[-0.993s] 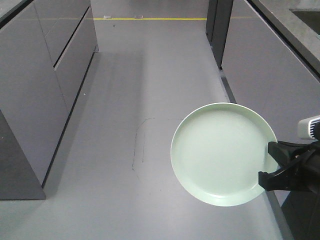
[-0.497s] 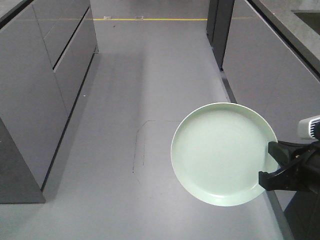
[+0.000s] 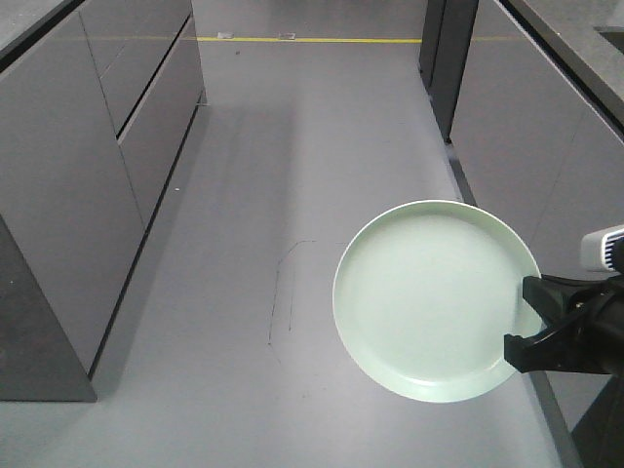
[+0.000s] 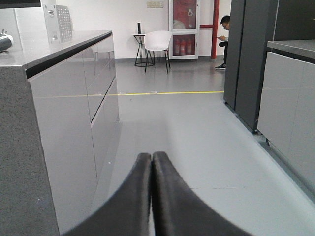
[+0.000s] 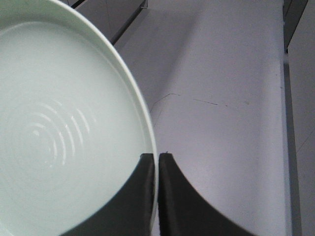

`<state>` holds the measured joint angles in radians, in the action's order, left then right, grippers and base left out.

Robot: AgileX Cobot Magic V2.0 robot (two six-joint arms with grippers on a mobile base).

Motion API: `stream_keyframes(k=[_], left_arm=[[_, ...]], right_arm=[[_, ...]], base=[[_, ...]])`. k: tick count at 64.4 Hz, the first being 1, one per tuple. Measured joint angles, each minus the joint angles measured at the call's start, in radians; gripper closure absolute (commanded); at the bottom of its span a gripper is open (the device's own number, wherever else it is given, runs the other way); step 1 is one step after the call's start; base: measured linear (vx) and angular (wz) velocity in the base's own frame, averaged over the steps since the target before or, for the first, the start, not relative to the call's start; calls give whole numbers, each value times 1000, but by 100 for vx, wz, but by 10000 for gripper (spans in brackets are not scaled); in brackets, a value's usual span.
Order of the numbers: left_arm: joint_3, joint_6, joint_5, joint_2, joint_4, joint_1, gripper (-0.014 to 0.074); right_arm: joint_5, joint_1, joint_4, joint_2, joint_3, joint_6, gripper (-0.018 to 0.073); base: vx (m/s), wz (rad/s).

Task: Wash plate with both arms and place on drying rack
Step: 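Drive down the aisle carrying the plate in the right gripper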

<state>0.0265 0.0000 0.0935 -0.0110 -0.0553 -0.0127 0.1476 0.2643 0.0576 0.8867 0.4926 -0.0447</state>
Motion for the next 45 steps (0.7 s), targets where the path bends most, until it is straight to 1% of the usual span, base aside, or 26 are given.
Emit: stream_keyframes(k=[45], left_arm=[[0,0,0,0,0,0,602]], right_arm=[[0,0,0,0,0,0,567]], base=[[10,-2]])
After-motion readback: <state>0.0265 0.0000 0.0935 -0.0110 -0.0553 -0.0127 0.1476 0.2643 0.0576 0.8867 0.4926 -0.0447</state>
